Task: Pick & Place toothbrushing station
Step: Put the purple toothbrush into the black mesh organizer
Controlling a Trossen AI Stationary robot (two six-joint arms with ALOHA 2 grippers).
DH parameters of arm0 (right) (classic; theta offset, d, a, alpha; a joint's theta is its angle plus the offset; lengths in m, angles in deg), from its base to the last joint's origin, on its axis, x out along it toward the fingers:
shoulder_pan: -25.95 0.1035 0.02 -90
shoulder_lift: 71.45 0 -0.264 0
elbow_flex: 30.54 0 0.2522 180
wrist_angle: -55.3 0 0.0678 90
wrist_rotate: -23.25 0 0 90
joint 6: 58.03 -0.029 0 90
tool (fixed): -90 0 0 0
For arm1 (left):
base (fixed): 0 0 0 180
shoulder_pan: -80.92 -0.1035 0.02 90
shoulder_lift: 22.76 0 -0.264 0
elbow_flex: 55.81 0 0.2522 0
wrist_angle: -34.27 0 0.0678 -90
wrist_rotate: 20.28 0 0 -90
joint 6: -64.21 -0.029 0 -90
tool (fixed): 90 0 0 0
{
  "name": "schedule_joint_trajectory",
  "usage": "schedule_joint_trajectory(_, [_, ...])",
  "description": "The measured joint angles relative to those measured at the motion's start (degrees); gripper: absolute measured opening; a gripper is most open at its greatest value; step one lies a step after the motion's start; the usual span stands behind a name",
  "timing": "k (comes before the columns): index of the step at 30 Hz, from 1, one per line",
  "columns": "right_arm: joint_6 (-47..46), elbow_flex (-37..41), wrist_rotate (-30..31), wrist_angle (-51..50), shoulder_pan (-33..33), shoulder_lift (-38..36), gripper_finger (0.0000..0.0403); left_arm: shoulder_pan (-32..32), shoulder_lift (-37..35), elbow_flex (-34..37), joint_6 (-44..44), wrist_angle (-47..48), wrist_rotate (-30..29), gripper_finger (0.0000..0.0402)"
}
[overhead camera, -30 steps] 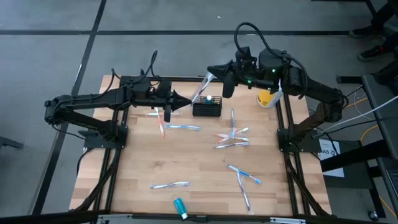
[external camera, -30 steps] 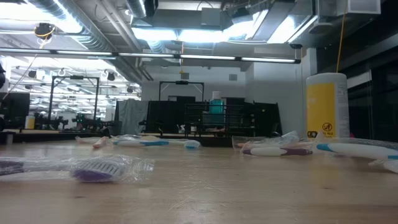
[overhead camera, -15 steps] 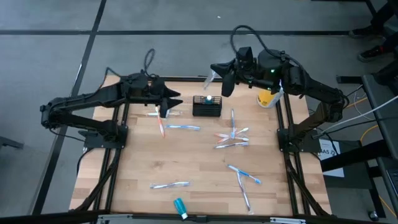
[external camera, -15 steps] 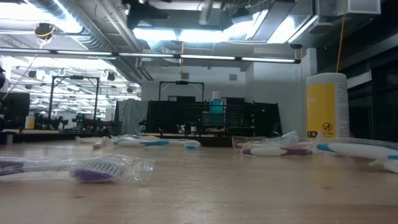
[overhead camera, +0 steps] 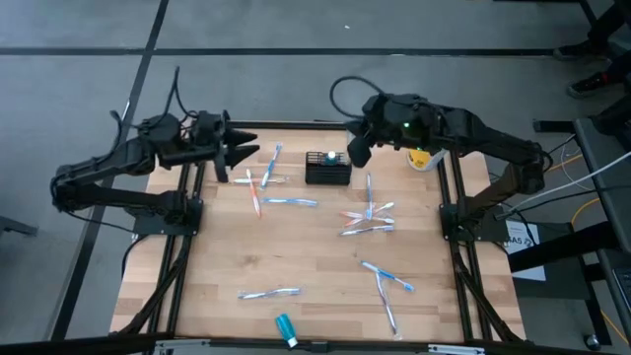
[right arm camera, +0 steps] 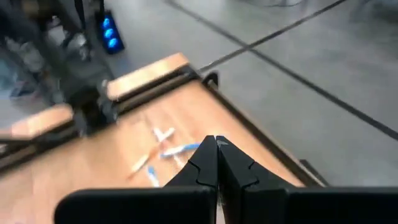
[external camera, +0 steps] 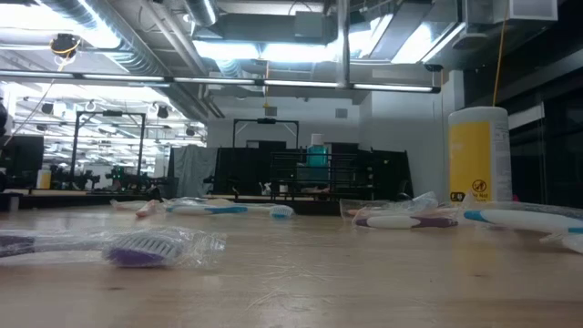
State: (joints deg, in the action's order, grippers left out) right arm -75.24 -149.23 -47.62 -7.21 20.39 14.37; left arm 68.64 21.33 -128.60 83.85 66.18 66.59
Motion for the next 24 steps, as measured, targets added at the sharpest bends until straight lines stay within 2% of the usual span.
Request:
schedule_joint_trajectory(3, [1.6,7.5,-7.9,7.4,-2.1,-2.9,0.0,2.3,-0.5,0.0,-1.7,0.1,-0.9,0.0164])
schedule_joint_trajectory(6, [1.5,16.1,-12.0,15.2,-4.2,-6.6,0.0,4.0,-1.5,0.0,-1.9,0.0,-2.9,0.0153])
schedule_joint_trajectory(9, [0.8,23.0,-12.5,21.6,-5.8,-10.5,0.0,5.3,-2.8,0.0,-1.8,0.0,-4.7,0.0144])
schedule_joint_trajectory(12, [0.6,27.1,-12.4,23.4,-7.1,-13.3,0.0,6.1,-3.6,0.0,-1.0,0.0,-5.3,0.0139])
schedule_joint_trajectory(17, [1.2,32.0,-11.9,27.0,-9.4,-14.6,0.0,7.1,-3.6,0.0,0.2,0.0,-6.4,0.0135])
schedule_joint_trajectory(24, [1.6,40.0,-15.9,37.4,-13.6,-14.6,0.0,9.5,-3.4,0.0,1.8,-0.4,-9.1,0.0134])
